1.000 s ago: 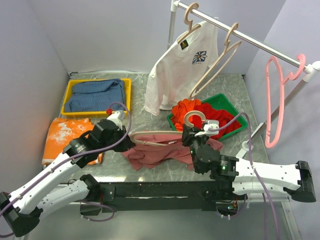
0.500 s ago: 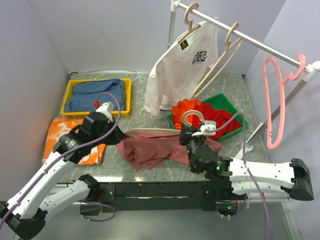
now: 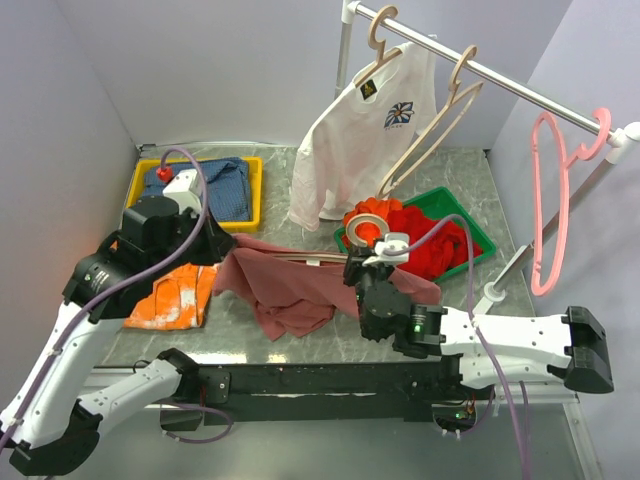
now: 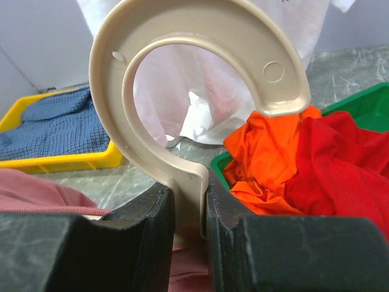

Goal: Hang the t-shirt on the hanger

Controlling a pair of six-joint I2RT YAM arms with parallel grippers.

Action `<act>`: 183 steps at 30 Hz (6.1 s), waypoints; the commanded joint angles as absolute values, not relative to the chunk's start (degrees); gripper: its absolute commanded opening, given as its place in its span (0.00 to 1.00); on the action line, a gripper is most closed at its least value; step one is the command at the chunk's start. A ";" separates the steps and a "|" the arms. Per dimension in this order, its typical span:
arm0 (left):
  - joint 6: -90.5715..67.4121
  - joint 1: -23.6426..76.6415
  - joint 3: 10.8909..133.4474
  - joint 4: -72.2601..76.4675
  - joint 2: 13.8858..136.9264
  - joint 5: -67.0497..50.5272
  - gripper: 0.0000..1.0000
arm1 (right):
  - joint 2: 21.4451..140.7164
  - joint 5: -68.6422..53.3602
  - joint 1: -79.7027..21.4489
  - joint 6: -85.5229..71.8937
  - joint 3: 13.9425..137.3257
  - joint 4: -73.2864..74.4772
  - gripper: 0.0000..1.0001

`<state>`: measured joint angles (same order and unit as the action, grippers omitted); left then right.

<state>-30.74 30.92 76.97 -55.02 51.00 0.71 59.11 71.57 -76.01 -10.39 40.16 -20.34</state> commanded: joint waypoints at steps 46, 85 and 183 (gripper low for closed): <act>-19.50 30.15 89.51 -40.05 48.87 13.17 0.26 | 85.25 47.90 -66.18 1.15 92.02 -6.25 0.00; -48.69 30.23 59.68 -34.54 36.38 31.81 0.55 | 89.38 55.02 -71.45 -0.88 90.96 -9.93 0.00; 2.81 30.23 78.84 -50.98 47.81 -29.00 0.64 | 69.87 30.94 -71.72 -1.58 81.38 2.81 0.00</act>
